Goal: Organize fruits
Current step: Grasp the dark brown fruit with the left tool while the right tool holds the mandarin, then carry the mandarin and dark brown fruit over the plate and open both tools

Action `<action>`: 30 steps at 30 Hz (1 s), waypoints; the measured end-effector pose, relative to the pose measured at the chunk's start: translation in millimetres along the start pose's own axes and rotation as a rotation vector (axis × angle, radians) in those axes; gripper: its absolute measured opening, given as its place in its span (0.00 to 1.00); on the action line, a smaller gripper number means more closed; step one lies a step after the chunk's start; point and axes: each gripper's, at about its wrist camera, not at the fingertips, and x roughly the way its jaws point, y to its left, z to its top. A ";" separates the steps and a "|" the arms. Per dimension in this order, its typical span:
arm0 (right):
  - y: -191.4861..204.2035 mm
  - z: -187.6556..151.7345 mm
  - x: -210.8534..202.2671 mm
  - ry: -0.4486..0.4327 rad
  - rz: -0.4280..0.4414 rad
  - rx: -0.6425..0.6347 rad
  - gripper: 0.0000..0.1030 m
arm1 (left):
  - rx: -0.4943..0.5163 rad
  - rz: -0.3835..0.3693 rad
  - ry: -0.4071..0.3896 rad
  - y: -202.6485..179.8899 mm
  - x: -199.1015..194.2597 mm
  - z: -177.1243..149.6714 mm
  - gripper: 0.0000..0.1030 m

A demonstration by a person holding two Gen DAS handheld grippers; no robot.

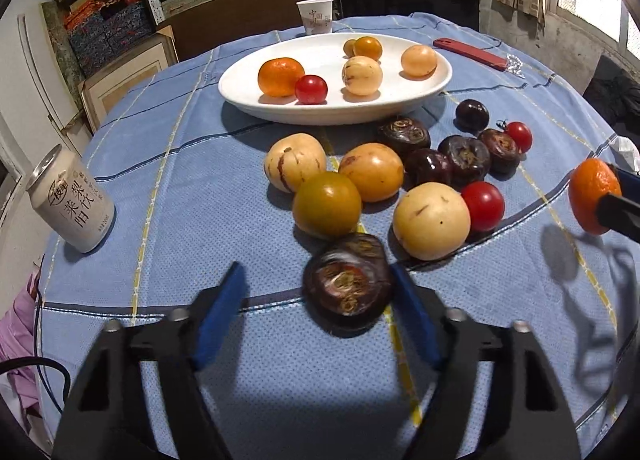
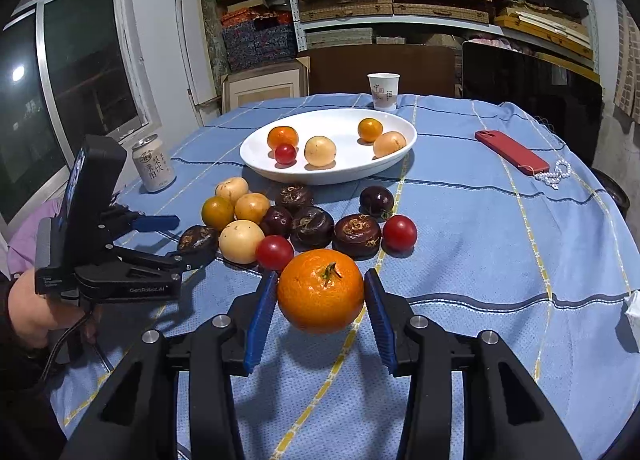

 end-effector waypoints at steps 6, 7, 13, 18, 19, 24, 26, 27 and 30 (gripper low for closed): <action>-0.2 -0.1 0.0 -0.005 0.003 0.000 0.44 | -0.003 -0.041 -0.015 -1.9 -5.4 -3.0 0.41; -0.3 -0.1 0.1 -0.004 0.004 0.000 0.44 | -0.004 -0.042 -0.020 -1.9 -8.0 -4.9 0.41; -1.0 -0.5 -0.3 -0.006 0.006 0.007 0.44 | -0.020 -0.072 -0.037 -0.6 -25.3 -16.0 0.41; 1.6 -0.5 -4.8 -0.022 0.005 -0.005 0.44 | 0.000 -0.072 -0.053 -1.1 -46.3 -19.9 0.41; 1.0 -0.4 -5.5 -0.021 0.002 -0.005 0.44 | 0.004 -0.071 -0.062 -0.5 -52.7 -19.4 0.41; -7.4 10.2 -22.8 -0.057 -0.014 0.008 0.44 | -0.015 -0.090 -0.128 10.2 -94.6 -9.6 0.41; -10.9 18.7 -33.9 -0.087 -0.023 0.008 0.44 | -0.011 -0.082 -0.163 13.8 -110.0 -4.2 0.41; -12.8 23.4 -39.8 -0.102 -0.027 0.008 0.44 | -0.008 -0.075 -0.182 15.4 -117.8 -1.3 0.41; -15.6 38.5 -59.6 -0.160 -0.036 0.001 0.44 | -0.002 -0.070 -0.217 17.9 -134.3 9.0 0.41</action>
